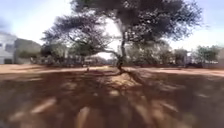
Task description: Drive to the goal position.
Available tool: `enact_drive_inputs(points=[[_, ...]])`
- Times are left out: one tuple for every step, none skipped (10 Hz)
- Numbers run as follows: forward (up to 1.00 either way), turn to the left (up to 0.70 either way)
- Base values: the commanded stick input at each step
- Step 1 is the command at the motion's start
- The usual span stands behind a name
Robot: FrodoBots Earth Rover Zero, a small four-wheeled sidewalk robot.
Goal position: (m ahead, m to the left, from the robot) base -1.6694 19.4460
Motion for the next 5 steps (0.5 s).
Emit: enact_drive_inputs(points=[[0.00,0.00],[0.00,0.00],[0.00,0.00],[0.00,0.00],[1.00,0.00]])
